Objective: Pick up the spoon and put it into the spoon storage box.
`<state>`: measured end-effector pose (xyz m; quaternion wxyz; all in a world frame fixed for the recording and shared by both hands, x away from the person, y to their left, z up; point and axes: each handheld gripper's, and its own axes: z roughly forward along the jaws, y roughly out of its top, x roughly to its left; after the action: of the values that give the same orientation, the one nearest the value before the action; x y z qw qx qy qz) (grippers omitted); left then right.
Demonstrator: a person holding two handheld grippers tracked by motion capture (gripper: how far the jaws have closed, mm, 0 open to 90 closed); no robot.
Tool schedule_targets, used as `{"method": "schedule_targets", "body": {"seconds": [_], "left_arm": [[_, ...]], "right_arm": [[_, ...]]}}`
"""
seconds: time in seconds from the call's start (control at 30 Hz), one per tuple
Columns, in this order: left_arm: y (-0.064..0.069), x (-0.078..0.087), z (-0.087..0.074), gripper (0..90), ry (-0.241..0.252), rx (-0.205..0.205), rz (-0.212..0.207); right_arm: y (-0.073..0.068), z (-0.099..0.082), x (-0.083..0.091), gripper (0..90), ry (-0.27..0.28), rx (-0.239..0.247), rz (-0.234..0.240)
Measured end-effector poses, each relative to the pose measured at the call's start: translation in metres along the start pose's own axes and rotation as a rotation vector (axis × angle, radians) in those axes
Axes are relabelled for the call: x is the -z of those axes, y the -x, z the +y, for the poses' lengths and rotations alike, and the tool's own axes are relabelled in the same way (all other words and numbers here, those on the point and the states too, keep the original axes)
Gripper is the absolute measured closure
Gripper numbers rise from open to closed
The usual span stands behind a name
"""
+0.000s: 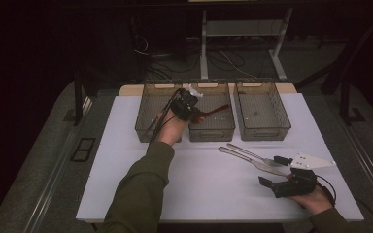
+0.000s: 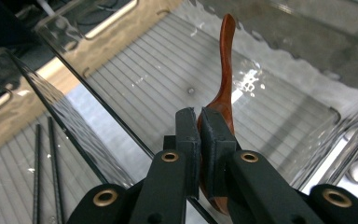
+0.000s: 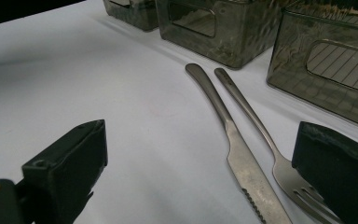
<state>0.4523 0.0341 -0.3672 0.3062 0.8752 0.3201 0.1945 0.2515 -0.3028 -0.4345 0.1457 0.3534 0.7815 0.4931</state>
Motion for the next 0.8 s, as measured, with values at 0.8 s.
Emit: {"method": "schedule_targets", "body": {"seconds": [0.8], "left_arm": [[0.0015,-0.0006,-0.001,72.7,0.002,0.004,-0.065]], "right_arm": [[0.0002,0.0,0.0001,2.5,-0.002,-0.001,0.0]]}}
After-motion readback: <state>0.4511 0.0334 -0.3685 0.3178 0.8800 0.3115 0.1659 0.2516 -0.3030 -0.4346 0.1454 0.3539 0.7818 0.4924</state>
